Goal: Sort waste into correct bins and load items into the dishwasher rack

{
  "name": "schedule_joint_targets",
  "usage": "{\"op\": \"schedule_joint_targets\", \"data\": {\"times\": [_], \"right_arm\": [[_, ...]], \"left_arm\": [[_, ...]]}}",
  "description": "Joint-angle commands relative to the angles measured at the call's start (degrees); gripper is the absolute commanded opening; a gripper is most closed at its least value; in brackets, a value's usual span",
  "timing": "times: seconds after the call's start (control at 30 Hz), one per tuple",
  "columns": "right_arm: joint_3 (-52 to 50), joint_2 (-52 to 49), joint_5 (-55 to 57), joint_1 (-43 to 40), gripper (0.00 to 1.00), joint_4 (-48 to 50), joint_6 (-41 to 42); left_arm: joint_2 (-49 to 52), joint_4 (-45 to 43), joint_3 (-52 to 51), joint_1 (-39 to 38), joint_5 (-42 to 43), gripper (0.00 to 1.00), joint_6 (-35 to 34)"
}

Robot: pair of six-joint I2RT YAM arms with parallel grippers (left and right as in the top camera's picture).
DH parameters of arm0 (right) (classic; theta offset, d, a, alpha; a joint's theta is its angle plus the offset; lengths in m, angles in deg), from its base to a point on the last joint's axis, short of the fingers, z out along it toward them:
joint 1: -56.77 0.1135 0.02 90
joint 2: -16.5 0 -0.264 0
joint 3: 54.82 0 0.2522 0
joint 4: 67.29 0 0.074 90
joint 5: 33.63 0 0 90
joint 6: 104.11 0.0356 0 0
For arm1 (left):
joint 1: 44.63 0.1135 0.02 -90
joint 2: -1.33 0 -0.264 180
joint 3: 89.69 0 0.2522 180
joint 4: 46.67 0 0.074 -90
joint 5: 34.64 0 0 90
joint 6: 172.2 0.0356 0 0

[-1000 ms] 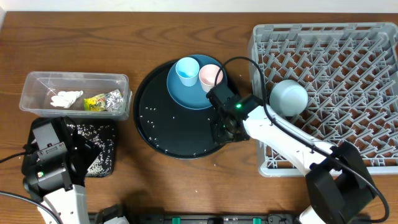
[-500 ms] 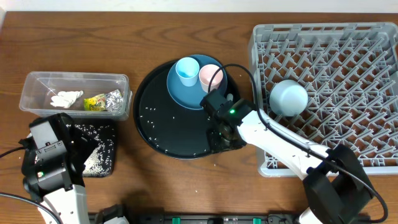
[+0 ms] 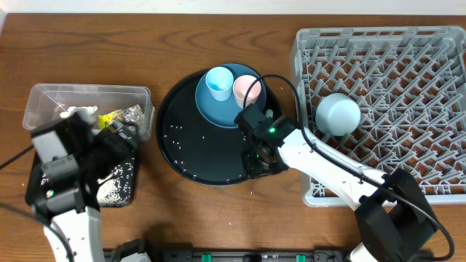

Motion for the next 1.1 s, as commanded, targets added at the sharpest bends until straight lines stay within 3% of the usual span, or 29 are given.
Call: {"op": "schedule_joint_targets", "data": {"times": [0.0, 0.17, 0.27, 0.5, 0.63, 0.77, 1.07], "right_arm": [[2.64, 2.45, -0.31, -2.43, 0.33, -1.36, -3.87], [6.78, 7.76, -0.24, -6.38, 0.4, -4.74, -5.86], [7.32, 11.8, -0.26, -9.33, 0.59, -6.97, -6.14], [7.32, 18.18, 0.22, -17.29, 0.6, -14.14, -9.35], [7.3, 18.78, 0.22, -20.68, 0.6, -16.81, -12.48], [7.26, 18.75, 0.42, -22.99, 0.6, -17.46, -13.22], [7.26, 18.75, 0.42, -24.81, 0.6, -18.05, -14.21]], "left_arm": [[4.0, -1.46, 0.13, -6.54, 12.57, 0.82, 2.51], [12.33, -8.55, 0.13, -19.34, 12.41, 0.83, 2.47], [17.38, -15.69, 0.13, -25.51, 10.32, 0.83, 1.97], [27.52, -29.9, 0.15, -35.58, -2.1, 0.83, -6.32], [31.65, -33.83, 0.68, -39.98, -8.83, 0.82, -8.81], [34.95, -34.36, 3.43, -43.85, -16.2, 0.82, -8.74], [41.59, -33.35, 12.33, -46.12, -18.03, 0.82, -8.76]]}}
